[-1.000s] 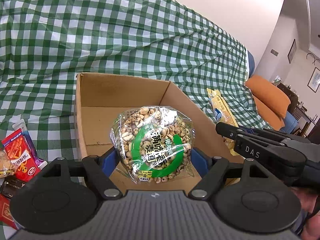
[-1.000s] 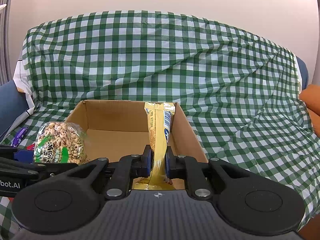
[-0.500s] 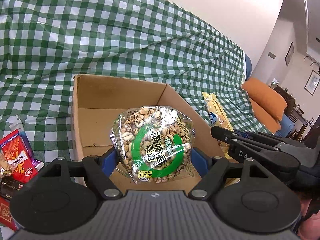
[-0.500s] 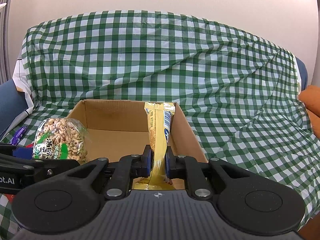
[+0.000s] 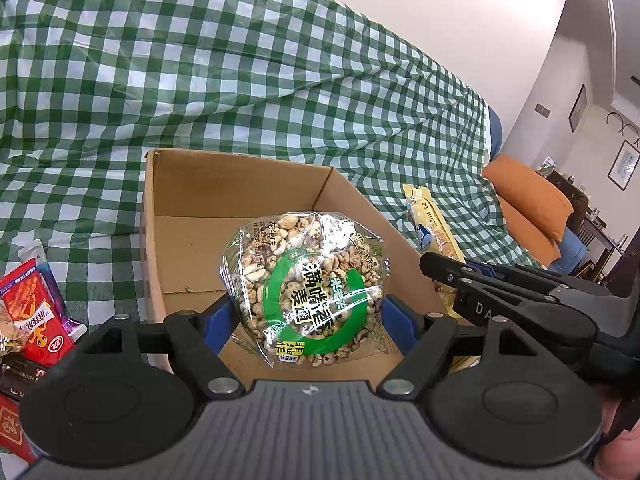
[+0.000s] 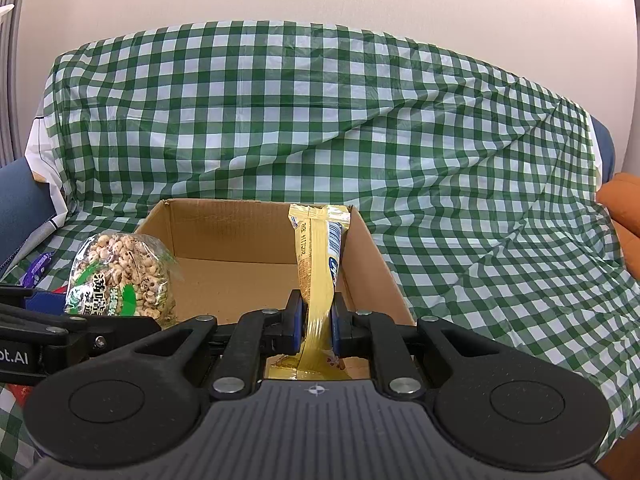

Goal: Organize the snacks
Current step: 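Lower the grain bag into the box with the left tool while the right tool drops the yellow bar, then move both tools back over the snack pile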

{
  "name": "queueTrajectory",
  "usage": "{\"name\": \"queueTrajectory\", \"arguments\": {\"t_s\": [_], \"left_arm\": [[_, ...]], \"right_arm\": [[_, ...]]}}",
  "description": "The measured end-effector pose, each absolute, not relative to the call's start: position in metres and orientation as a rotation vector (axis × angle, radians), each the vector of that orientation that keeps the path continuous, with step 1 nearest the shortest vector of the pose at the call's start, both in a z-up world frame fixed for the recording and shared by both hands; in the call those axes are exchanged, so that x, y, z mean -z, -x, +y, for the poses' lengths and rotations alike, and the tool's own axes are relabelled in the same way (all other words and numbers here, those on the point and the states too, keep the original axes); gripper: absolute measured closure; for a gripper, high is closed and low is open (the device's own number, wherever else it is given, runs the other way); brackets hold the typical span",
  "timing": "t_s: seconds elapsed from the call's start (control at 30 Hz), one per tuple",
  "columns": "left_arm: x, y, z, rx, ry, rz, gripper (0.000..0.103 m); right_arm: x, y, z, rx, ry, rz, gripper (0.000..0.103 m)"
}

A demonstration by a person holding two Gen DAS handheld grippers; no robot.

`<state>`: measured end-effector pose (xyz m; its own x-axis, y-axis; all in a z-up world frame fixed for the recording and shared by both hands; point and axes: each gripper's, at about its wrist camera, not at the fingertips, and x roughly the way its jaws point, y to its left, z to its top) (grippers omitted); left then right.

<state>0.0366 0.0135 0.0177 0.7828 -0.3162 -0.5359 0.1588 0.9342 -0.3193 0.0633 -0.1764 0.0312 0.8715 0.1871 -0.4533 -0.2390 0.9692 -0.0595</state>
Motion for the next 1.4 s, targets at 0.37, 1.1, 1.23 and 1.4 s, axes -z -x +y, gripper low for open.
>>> {"name": "queueTrajectory", "arguments": {"t_s": [0.37,1.1,1.23,1.4], "left_arm": [[-0.017,-0.037,0.011,0.264,0.264,0.628,0.020],[-0.026,-0.010,0.044,0.239,0.278,0.538,0.038],[-0.040,-0.002,0.063,0.263,0.295,0.565,0.055],[-0.073,-0.003,0.101,0.276,0.288,0.555,0.068]], "right_arm": [[-0.031,-0.063,-0.176,-0.223,0.117,0.466,0.089],[-0.030,-0.058,-0.152,-0.251,0.161,0.454,0.064],[-0.030,-0.057,-0.140,-0.263,0.164,0.451,0.065],[-0.032,-0.054,-0.121,-0.312,0.158,0.446,0.068]]}}
